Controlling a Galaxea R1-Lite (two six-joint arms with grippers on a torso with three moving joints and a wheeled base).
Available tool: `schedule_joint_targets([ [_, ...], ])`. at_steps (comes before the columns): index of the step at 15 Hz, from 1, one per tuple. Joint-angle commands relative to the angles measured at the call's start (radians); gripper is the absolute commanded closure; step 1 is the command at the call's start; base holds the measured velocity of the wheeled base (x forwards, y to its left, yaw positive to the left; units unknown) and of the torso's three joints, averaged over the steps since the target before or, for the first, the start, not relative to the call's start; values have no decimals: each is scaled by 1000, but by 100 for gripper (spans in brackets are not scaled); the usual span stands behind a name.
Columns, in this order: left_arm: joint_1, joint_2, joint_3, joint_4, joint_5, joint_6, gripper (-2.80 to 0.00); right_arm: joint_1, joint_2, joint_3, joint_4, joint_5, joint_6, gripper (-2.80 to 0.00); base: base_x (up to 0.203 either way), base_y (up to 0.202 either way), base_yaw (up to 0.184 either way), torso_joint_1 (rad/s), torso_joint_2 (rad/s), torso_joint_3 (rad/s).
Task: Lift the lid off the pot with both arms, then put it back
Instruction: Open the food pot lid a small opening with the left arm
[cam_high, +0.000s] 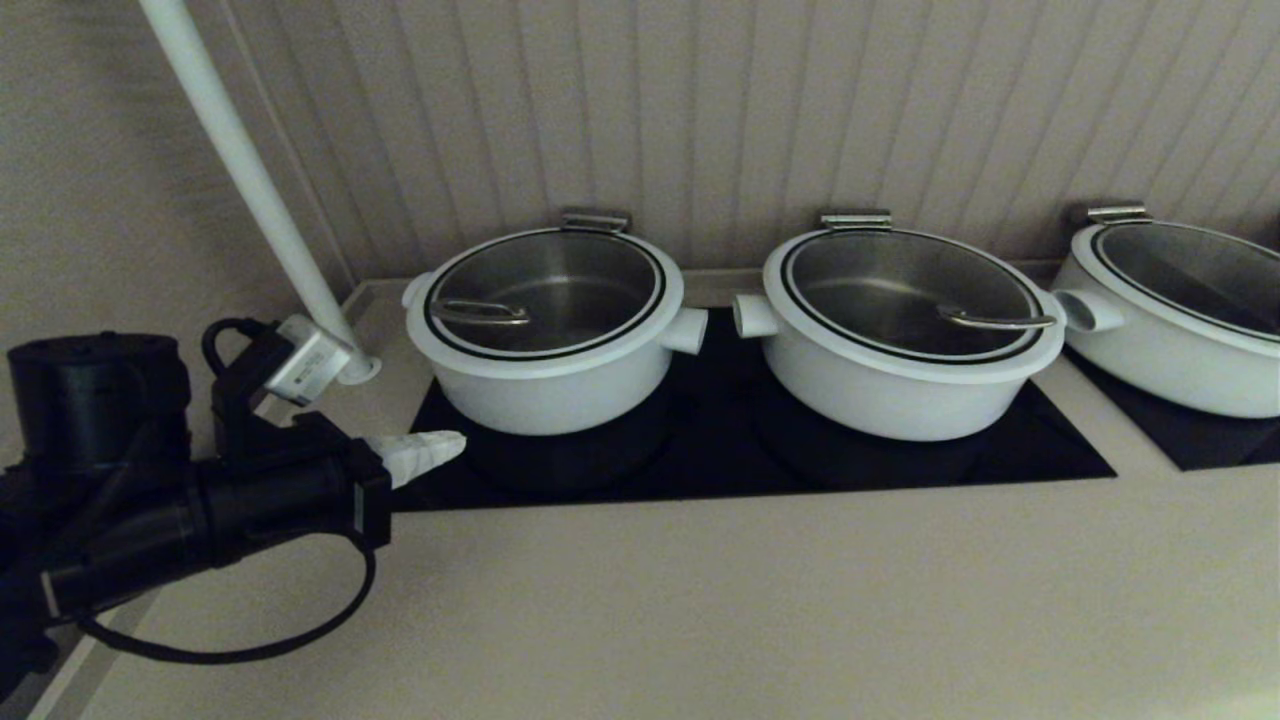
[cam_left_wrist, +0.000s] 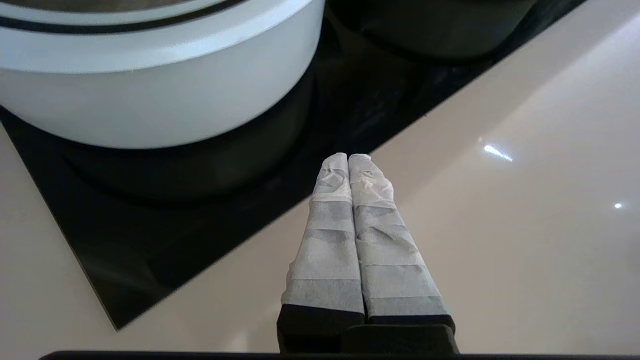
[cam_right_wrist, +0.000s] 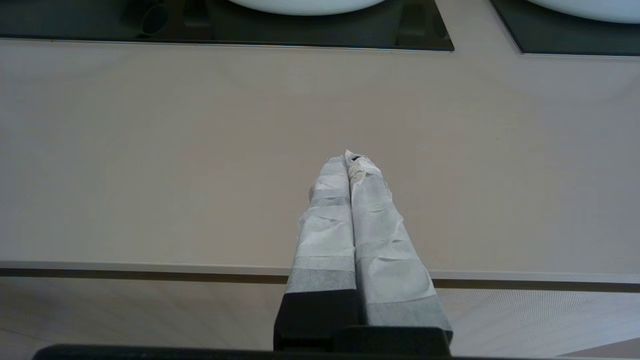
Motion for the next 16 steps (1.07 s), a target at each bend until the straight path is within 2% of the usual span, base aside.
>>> schedule_joint_targets([
  [1,0,25,-11,-18,-2,1,0,2,2,0,1,1,0,0,0,0,0,0,0,0],
  [4,0,73,-31,-98,-2,3,0,0,2,0,1,1,0,0,0,0,0,0,0,0],
  [10,-1,102,-53,-109,-2,-5,0,0,2,0,1,1,0,0,0,0,0,0,0,0],
  [14,-1,154,-66,-199,-2,-9,0,0,2,0,1,1,0,0,0,0,0,0,0,0],
  [16,-7,166,-83,-202,-2,-12,0,0,2,0,1,1,0,0,0,0,0,0,0,0],
])
